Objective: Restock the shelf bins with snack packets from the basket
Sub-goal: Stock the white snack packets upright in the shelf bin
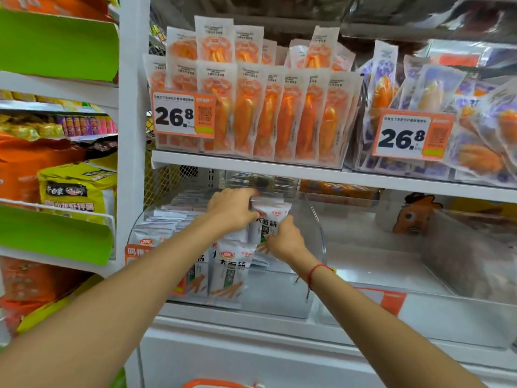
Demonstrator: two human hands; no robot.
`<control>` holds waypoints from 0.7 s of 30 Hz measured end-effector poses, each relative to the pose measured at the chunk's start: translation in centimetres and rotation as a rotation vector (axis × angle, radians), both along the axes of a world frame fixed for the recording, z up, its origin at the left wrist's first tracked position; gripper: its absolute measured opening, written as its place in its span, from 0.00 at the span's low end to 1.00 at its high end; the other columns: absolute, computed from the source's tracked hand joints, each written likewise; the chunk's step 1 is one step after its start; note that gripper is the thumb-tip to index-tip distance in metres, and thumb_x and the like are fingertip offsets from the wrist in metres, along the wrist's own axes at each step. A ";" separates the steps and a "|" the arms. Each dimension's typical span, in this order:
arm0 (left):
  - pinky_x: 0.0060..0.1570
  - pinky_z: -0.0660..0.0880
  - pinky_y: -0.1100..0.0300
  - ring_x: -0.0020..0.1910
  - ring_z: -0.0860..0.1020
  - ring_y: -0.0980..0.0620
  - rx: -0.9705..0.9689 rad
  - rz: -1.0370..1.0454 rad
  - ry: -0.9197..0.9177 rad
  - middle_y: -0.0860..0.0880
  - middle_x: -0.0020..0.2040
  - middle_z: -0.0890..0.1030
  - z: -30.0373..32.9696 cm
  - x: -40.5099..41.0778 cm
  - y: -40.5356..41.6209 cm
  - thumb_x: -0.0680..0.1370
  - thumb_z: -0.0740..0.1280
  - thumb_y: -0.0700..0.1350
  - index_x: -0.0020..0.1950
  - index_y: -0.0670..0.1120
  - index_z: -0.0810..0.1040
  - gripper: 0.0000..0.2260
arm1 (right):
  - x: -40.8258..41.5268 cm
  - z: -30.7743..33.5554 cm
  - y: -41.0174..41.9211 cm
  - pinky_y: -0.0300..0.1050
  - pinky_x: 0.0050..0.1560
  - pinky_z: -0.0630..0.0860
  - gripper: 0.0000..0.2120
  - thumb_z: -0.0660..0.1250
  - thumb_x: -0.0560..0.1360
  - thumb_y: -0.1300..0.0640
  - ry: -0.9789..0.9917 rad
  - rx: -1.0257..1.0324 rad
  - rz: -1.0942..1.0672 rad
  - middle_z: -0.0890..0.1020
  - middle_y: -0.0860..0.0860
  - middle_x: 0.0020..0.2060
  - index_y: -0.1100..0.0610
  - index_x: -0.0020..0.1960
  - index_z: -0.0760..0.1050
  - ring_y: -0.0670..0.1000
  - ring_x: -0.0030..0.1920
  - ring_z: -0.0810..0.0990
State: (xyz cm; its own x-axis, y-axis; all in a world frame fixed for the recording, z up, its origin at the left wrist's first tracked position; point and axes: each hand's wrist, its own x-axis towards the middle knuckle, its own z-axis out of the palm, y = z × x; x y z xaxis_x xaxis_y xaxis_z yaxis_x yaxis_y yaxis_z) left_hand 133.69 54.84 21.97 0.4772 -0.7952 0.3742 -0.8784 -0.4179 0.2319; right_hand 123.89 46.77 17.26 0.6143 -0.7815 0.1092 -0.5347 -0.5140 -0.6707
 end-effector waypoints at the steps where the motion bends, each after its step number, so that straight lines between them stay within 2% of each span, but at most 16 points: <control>1: 0.61 0.67 0.51 0.61 0.75 0.45 0.070 0.044 -0.057 0.47 0.60 0.79 0.1 0.3 -0.8 0.77 0.65 0.55 0.69 0.51 0.70 0.22 | 0.8 -0.2 -0.7 0.51 0.57 0.74 0.23 0.63 0.77 0.65 0.038 0.041 -0.009 0.74 0.61 0.61 0.66 0.68 0.58 0.62 0.61 0.74; 4: 0.60 0.67 0.53 0.57 0.76 0.47 0.290 0.130 -0.080 0.48 0.57 0.80 0.1 1.4 -2.4 0.75 0.64 0.62 0.66 0.50 0.73 0.24 | 2.6 -0.9 -2.7 0.51 0.62 0.73 0.24 0.63 0.76 0.65 0.183 0.077 -0.001 0.72 0.62 0.64 0.66 0.69 0.59 0.61 0.64 0.73; 8: 0.57 0.72 0.57 0.57 0.76 0.50 0.384 0.124 -0.064 0.54 0.61 0.78 -0.2 2.6 -3.3 0.79 0.61 0.57 0.65 0.55 0.74 0.17 | 4.1 -1.9 -4.0 0.53 0.68 0.69 0.24 0.61 0.79 0.58 0.385 0.061 -0.018 0.61 0.63 0.69 0.64 0.71 0.58 0.60 0.65 0.69; 9: 0.56 0.72 0.58 0.57 0.75 0.51 0.382 0.127 -0.072 0.54 0.61 0.77 -0.2 2.8 -3.5 0.79 0.60 0.56 0.65 0.55 0.74 0.16 | 4.5 -2.1 -4.3 0.52 0.67 0.70 0.24 0.60 0.79 0.59 0.384 0.078 -0.019 0.63 0.63 0.68 0.65 0.71 0.58 0.59 0.61 0.71; 11: 0.56 0.71 0.58 0.58 0.75 0.50 0.388 0.138 -0.090 0.53 0.61 0.77 -0.3 3.0 -4.0 0.80 0.60 0.56 0.65 0.55 0.74 0.16 | 5.1 -2.6 -4.7 0.52 0.59 0.77 0.22 0.58 0.79 0.62 0.317 0.166 -0.012 0.72 0.64 0.62 0.67 0.70 0.58 0.57 0.53 0.78; 13: 0.55 0.70 0.57 0.60 0.74 0.50 0.391 0.149 -0.087 0.52 0.62 0.76 -0.5 3.2 -4.7 0.80 0.59 0.56 0.66 0.54 0.74 0.16 | 5.6 -3.0 -4.9 0.52 0.50 0.81 0.23 0.59 0.78 0.64 0.235 0.240 -0.046 0.77 0.64 0.58 0.67 0.69 0.55 0.58 0.50 0.82; 14: 0.54 0.70 0.58 0.60 0.74 0.49 0.387 0.158 -0.087 0.52 0.62 0.76 -0.7 3.2 -5.1 0.80 0.59 0.55 0.65 0.54 0.74 0.15 | 5.8 -3.1 -4.8 0.52 0.49 0.81 0.23 0.59 0.77 0.64 0.203 0.239 -0.064 0.76 0.64 0.58 0.67 0.68 0.55 0.59 0.51 0.81; 16: 0.48 0.70 0.59 0.56 0.76 0.49 0.335 0.178 -0.112 0.51 0.60 0.78 -1.1 3.3 -5.7 0.79 0.62 0.50 0.62 0.53 0.77 0.13 | 6.3 -3.4 -4.7 0.53 0.55 0.79 0.23 0.60 0.76 0.63 0.192 0.185 -0.085 0.73 0.64 0.62 0.68 0.68 0.58 0.60 0.58 0.78; 18: 0.43 0.71 0.59 0.47 0.76 0.49 0.260 0.177 -0.129 0.49 0.56 0.80 -1.2 3.7 -5.8 0.77 0.64 0.46 0.57 0.50 0.79 0.10 | 6.6 -3.7 -4.3 0.53 0.64 0.73 0.28 0.59 0.76 0.63 0.207 0.158 -0.082 0.65 0.65 0.67 0.69 0.71 0.53 0.61 0.66 0.70; 19: 0.43 0.72 0.59 0.44 0.75 0.49 0.242 0.156 -0.136 0.48 0.54 0.81 -1.3 3.9 -5.8 0.77 0.65 0.46 0.55 0.49 0.80 0.09 | 6.6 -3.9 -4.2 0.53 0.66 0.71 0.30 0.59 0.76 0.63 0.214 0.169 -0.081 0.61 0.64 0.68 0.69 0.73 0.49 0.62 0.68 0.68; 21: 0.47 0.75 0.59 0.44 0.75 0.48 0.244 0.088 -0.173 0.48 0.54 0.82 -1.2 4.2 -5.6 0.77 0.65 0.47 0.55 0.49 0.81 0.09 | 6.5 -3.9 -4.3 0.54 0.64 0.73 0.30 0.60 0.76 0.62 0.205 0.195 -0.067 0.62 0.64 0.68 0.65 0.72 0.49 0.63 0.66 0.70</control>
State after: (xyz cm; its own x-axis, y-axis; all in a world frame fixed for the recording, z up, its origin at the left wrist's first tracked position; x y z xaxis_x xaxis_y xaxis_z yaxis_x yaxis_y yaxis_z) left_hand 137.86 49.20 20.73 0.4942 -0.8299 0.2587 -0.8539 -0.5193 -0.0347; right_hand 130.36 42.47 13.34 0.5547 -0.8149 -0.1682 -0.6977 -0.3454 -0.6277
